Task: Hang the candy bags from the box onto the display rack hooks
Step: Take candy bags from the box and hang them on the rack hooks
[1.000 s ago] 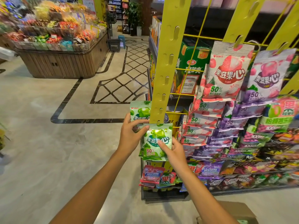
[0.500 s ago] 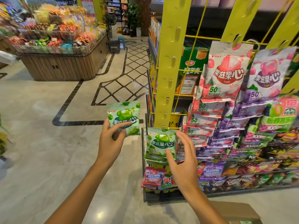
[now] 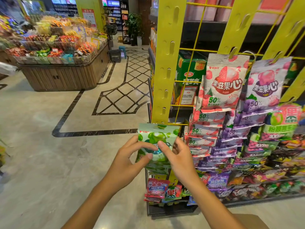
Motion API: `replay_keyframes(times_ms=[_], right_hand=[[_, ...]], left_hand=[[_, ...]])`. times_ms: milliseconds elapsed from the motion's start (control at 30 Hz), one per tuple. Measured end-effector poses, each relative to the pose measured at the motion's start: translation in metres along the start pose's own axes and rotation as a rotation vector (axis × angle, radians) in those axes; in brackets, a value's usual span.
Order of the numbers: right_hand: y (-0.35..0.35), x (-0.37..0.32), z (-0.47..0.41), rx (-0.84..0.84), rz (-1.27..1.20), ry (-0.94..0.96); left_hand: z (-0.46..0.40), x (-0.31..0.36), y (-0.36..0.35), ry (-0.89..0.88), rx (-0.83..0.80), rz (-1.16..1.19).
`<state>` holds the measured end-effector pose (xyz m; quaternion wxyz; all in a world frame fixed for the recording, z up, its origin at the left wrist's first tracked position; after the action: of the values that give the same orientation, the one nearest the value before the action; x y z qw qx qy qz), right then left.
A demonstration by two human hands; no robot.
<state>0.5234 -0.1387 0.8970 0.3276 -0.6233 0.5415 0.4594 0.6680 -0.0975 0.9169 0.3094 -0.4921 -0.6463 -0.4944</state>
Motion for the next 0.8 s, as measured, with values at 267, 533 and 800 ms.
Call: replay_keyframes(times_ms=[267,533,800], right_hand=[[0.034,0.023,0.010,0.025,0.084,-0.042],[0.033,0.024,0.002,0.001,0.102,-0.080],[0.024,0.014,-0.017,-0.004,0.072,-0.058]], left_hand=[[-0.046,-0.014,0.023,0.185,0.230,0.246],[-0.075,-0.017,0.016,0.206,0.187,0.129],[-0.072,-0.022,0.013,0.200,0.151,0.137]])
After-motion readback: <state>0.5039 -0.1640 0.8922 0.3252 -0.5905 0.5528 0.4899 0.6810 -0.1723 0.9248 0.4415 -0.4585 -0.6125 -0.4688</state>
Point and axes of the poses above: each hand's wrist, its own z-axis away from the middle knuckle, its own y-axis out of the back of the hand, x = y × z, the point moved 10 cm from there along -z, towards the middle knuckle, and after that the axes turned 8 degrees about y, right-handed, at the moved point
